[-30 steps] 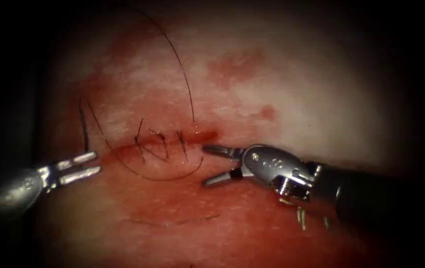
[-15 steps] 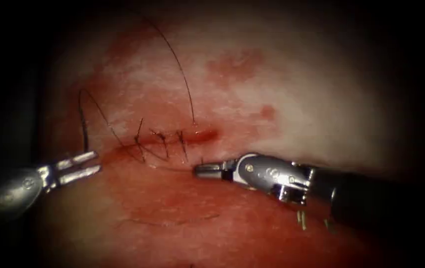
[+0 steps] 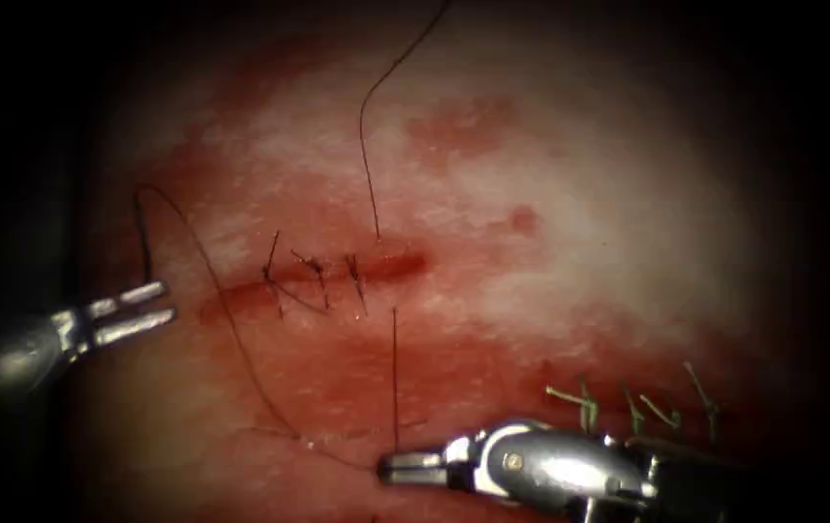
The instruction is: Wound Closure
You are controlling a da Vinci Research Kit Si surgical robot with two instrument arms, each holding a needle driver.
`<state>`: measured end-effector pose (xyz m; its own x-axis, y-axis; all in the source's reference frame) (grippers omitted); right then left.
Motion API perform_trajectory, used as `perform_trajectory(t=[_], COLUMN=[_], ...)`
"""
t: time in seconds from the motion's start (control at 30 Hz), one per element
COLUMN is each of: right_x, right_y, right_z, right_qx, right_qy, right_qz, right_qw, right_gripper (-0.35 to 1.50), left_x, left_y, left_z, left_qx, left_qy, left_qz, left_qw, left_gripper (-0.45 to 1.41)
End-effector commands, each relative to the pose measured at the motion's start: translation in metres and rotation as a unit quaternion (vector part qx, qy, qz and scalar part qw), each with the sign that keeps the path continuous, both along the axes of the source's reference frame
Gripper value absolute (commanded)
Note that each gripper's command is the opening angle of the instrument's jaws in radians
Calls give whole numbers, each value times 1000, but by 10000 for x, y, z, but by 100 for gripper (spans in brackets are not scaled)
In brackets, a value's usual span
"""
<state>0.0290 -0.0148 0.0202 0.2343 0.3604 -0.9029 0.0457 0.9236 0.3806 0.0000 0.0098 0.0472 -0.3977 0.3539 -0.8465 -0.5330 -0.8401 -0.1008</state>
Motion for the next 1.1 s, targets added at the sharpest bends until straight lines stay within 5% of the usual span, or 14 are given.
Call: perform_trajectory(t=[0.03,0.1,0.13,0.2,0.27,0.6,0.73,0.93,0.97,1.07,1.1], right_x=[11,11,10,7,2,-20,-3,25,26,24,18], right_y=[1,10,17,26,39,82,88,90,90,89,87], right_z=[-1,0,4,13,26,103,136,179,182,184,183], right_qx=[0,2,5,-11,-17,-29,-35,-48,-51,-52,-50], right_qy=[4,11,11,-1,-8,-13,-13,-25,-31,-47,-37], right_qz=[1,11,24,53,73,114,113,77,71,39,29], right_qw=[1000,1000,1000,999,997,993,993,996,996,997,998], right_gripper=[-35,-35,19,93,116,116,116,89,69,-35,-35], left_x=[-4,-2,-1,3,9,34,34,34,34,35,35], left_y=[4,4,4,5,7,15,16,16,16,16,16], left_z=[5,4,4,3,3,2,6,7,7,6,6], left_qx=[-1,-1,-1,-1,-1,-2,-2,-2,-2,-2,-2], left_qy=[0,1,1,3,6,11,13,15,15,15,15], left_qz=[0,0,0,-2,-8,-22,-24,-25,-25,-25,-25], left_qw=[1000,1000,1000,1000,1000,1000,1000,1000,1000,1000,1000], left_gripper=[-45,-45,-45,-45,-45,-45,-45,-45,-45,-45,-45])
